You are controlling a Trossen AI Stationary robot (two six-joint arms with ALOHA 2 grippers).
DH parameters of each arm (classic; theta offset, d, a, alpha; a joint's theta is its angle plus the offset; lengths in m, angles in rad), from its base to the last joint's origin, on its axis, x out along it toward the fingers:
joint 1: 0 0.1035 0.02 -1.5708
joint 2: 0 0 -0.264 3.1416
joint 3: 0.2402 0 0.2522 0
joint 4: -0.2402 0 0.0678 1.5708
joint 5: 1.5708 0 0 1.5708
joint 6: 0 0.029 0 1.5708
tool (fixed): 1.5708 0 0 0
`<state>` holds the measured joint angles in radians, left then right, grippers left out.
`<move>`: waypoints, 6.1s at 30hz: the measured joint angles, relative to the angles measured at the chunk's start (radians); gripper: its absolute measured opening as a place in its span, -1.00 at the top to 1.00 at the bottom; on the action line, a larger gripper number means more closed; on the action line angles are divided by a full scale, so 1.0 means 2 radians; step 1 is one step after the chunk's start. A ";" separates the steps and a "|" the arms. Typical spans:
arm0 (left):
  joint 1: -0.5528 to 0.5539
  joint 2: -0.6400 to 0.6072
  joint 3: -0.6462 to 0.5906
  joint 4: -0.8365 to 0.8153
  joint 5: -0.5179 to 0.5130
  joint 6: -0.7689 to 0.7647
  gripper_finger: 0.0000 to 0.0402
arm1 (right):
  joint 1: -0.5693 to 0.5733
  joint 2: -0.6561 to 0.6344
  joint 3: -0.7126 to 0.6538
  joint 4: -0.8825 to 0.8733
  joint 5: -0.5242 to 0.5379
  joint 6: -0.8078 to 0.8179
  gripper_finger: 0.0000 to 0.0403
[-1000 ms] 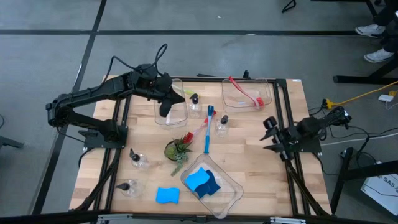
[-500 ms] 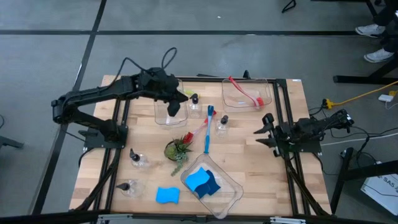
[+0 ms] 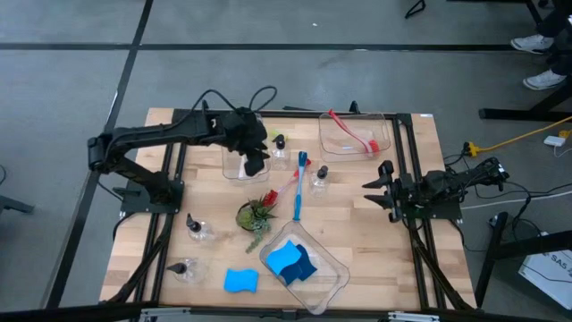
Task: Pick & Place Kitchen Sink Supplies
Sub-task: Put the transparent soap dispenser into the top left transparent bin
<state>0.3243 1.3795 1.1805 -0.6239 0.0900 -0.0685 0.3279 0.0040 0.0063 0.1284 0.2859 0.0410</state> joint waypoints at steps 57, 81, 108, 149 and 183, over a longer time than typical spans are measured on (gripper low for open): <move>-0.003 0.091 -0.064 0.245 -0.127 0.041 -0.28 | 0.000 0.000 0.000 -0.004 0.110 0.000 0.26; -0.004 0.075 -0.064 0.250 -0.137 -0.001 0.36 | 0.000 0.000 0.000 -0.012 0.110 0.004 0.26; 0.088 -0.184 -0.054 0.033 -0.277 -0.113 0.36 | 0.000 0.000 0.000 -0.024 0.120 -0.014 0.26; 0.081 0.038 -0.054 0.112 -0.298 -0.144 0.36 | 0.000 0.000 0.000 -0.023 0.162 -0.013 0.26; 0.063 -0.052 -0.054 0.064 -0.273 -0.165 0.16 | 0.000 0.000 0.000 -0.023 0.162 -0.013 0.26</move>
<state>0.4503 1.2749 1.0725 -0.4949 -0.4569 -0.3981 0.3281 0.0044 0.0063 0.0822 0.6102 0.0147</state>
